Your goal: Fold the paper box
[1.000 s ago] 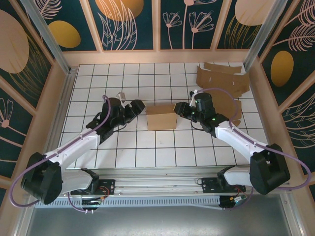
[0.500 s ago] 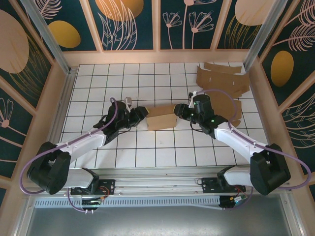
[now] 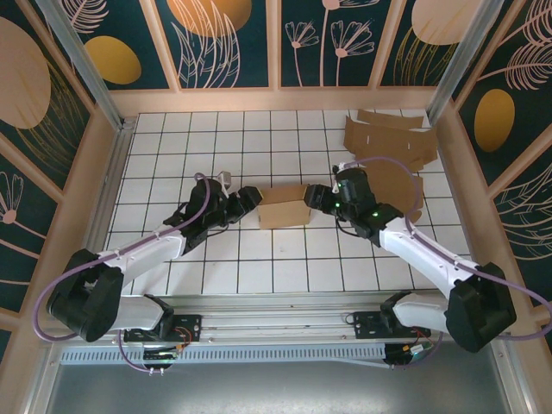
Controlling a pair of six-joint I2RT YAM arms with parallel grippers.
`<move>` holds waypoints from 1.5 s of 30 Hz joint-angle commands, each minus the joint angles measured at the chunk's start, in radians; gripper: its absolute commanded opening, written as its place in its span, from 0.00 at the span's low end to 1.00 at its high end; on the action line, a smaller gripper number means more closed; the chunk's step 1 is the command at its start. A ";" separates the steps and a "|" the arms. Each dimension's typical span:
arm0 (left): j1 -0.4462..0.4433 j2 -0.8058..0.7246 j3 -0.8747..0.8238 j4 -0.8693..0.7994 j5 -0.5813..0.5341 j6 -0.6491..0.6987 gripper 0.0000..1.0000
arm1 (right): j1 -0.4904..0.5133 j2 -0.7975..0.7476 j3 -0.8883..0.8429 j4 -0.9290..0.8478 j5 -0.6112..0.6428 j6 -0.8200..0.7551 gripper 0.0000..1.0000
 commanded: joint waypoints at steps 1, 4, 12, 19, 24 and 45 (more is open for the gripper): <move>-0.001 -0.033 0.038 -0.072 -0.055 0.068 0.72 | -0.010 -0.005 0.073 -0.079 -0.014 -0.089 0.68; -0.001 -0.007 0.063 -0.095 -0.034 0.054 0.73 | -0.060 0.034 0.090 -0.118 -0.039 -0.152 0.71; -0.007 0.032 0.027 -0.004 0.039 -0.001 0.64 | -0.106 0.098 0.032 -0.058 -0.193 -0.125 0.61; -0.072 0.089 -0.004 0.008 0.068 0.003 0.34 | -0.086 0.067 -0.075 0.008 -0.217 -0.071 0.49; -0.159 0.065 -0.019 -0.041 0.032 0.021 0.27 | -0.049 -0.051 -0.188 -0.029 -0.181 -0.003 0.42; -0.271 -0.082 -0.143 -0.136 -0.120 -0.058 0.76 | -0.001 -0.322 -0.373 -0.088 -0.249 0.225 0.66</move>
